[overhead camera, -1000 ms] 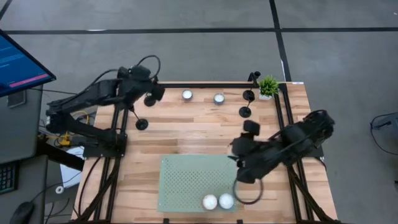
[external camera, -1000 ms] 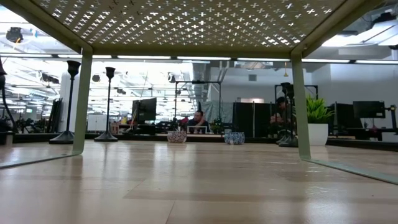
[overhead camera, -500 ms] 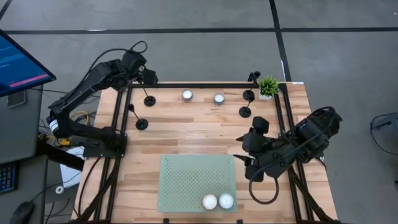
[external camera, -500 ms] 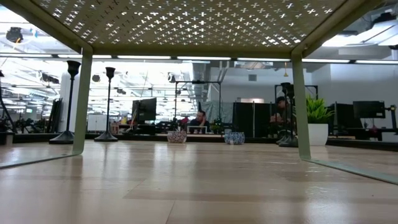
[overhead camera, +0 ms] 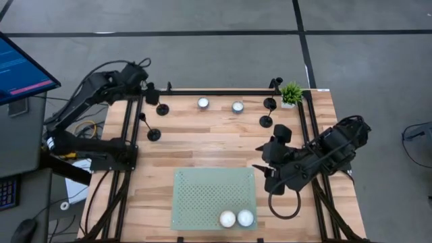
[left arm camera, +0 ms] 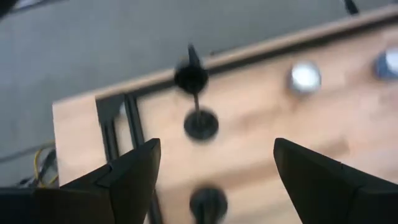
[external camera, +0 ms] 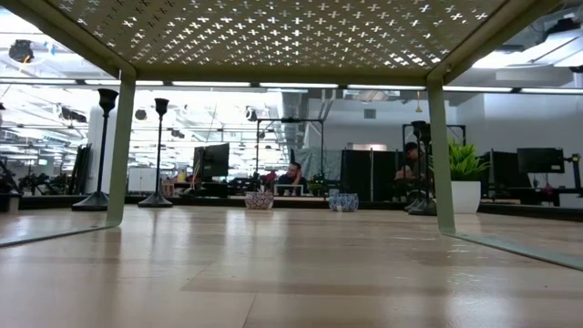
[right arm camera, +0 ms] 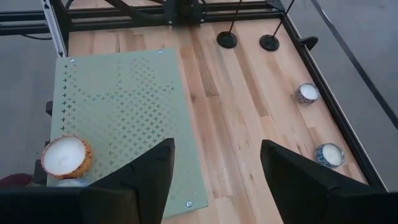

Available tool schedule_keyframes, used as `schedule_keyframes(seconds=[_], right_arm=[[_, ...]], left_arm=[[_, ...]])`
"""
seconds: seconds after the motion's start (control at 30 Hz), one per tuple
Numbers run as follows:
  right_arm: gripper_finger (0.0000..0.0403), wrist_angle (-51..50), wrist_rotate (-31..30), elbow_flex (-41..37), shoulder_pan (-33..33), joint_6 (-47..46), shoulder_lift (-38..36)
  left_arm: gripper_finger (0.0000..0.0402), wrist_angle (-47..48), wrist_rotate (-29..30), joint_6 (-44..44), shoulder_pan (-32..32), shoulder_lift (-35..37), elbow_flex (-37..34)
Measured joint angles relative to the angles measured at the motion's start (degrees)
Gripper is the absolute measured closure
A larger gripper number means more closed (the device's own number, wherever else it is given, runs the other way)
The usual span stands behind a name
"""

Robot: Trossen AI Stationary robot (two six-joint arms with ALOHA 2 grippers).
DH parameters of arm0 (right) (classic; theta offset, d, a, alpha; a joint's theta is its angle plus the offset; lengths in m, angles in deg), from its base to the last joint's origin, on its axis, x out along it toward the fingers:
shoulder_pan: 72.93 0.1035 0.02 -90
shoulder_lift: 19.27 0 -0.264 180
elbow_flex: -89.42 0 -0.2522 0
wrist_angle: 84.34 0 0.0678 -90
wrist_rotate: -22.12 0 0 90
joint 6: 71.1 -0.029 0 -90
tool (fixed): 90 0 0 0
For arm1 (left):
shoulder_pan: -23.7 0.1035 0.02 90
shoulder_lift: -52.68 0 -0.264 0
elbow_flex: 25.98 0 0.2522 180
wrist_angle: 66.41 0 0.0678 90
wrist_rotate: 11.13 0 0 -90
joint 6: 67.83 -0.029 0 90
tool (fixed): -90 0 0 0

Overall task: Stock candles on shelf
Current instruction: Put the black candle holder on the shelf

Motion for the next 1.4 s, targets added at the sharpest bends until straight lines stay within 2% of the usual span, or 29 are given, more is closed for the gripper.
schedule_keyframes(seconds=[0.2, 0.37, 0.6, 0.73, 1.23, 1.4], right_arm=[[0.0173, 0.01, 0.1, 0.0, -0.11, 0.31, 0.0], [0.0173, 0.0, 0.07, 0.0, -0.11, 0.46, 0.0], [0.0173, 0.0, 0.02, 0.0, -0.11, 0.1, 0.0], [0.0173, 0.0, 0.04, 0.0, -0.01, -0.49, 0.0], [0.0173, 0.0, 0.15, 0.0, 0.81, -1.03, 0.0], [0.0173, 0.0, 0.17, -0.01, 0.81, -1.05, 0.0]], left_arm=[[0.0089, 10.54, -3.53, 5.66, -4.32, 3.37, -0.03], [0.0089, 10.18, -3.72, 9.22, -6.63, 4.6, -3.06], [0.0089, 8.06, -3.41, 9.94, -6.62, 3.75, -14.71], [0.0089, 5.0, -2.21, 9.89, -6.66, 3.84, -18.57], [0.009, 1.23, -2.28, 9.87, -6.63, 3.88, -22.5], [0.0114, -0.82, -1.16, 9.13, -6.62, 3.88, -22.51]])
